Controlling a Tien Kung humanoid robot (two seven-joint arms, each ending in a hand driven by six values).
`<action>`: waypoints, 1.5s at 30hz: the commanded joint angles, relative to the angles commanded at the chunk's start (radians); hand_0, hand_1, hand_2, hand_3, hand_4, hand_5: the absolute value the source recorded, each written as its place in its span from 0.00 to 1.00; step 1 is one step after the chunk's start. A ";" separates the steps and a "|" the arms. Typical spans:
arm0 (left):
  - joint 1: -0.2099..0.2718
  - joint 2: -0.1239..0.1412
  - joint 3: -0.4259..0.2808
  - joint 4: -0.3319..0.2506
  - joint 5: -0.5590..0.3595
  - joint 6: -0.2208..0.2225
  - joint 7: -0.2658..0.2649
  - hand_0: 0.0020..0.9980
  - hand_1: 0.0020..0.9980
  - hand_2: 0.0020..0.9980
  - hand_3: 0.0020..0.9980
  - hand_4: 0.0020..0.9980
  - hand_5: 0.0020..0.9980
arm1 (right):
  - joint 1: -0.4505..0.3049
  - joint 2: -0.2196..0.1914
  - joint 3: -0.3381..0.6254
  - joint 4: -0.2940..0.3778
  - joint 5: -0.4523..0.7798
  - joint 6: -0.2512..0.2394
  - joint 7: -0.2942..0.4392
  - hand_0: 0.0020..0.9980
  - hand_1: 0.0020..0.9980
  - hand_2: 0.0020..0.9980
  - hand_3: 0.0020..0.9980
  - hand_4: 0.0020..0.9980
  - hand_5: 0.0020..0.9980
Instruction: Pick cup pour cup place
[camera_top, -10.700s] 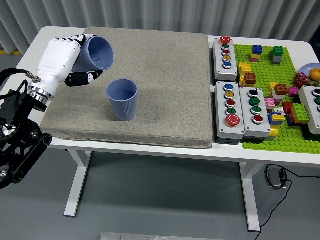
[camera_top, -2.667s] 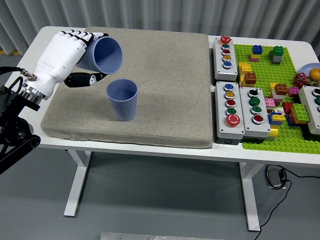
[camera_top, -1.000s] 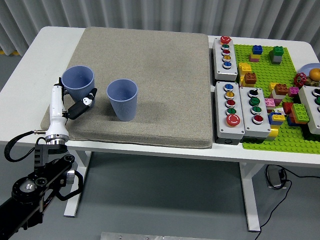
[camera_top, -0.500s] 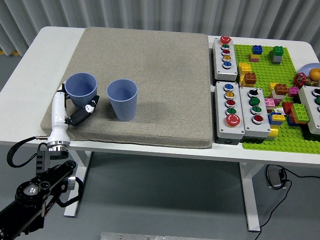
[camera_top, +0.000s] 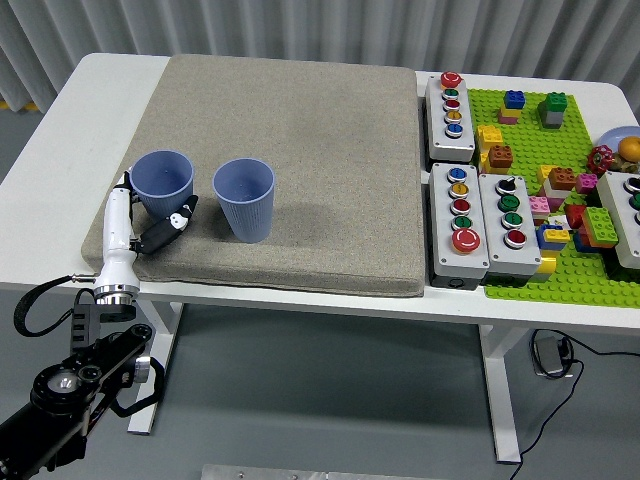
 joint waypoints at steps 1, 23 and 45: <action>0.000 0.000 -0.003 -0.001 0.005 0.000 0.003 0.59 0.63 0.75 0.75 0.78 0.25 | 0.000 0.000 -0.001 0.000 0.001 0.000 0.000 0.69 0.64 0.58 0.58 0.00 0.15; 0.005 0.002 -0.031 -0.014 0.063 0.000 0.024 0.73 0.76 0.91 0.88 0.85 0.32 | 0.001 -0.001 -0.004 -0.001 0.007 -0.002 0.001 0.69 0.64 0.58 0.58 0.00 0.15; 0.019 0.002 -0.044 -0.025 0.095 0.000 0.037 0.76 0.79 0.96 0.95 0.91 0.38 | -0.005 0.000 0.001 0.000 -0.004 0.001 0.000 0.69 0.64 0.58 0.58 0.00 0.15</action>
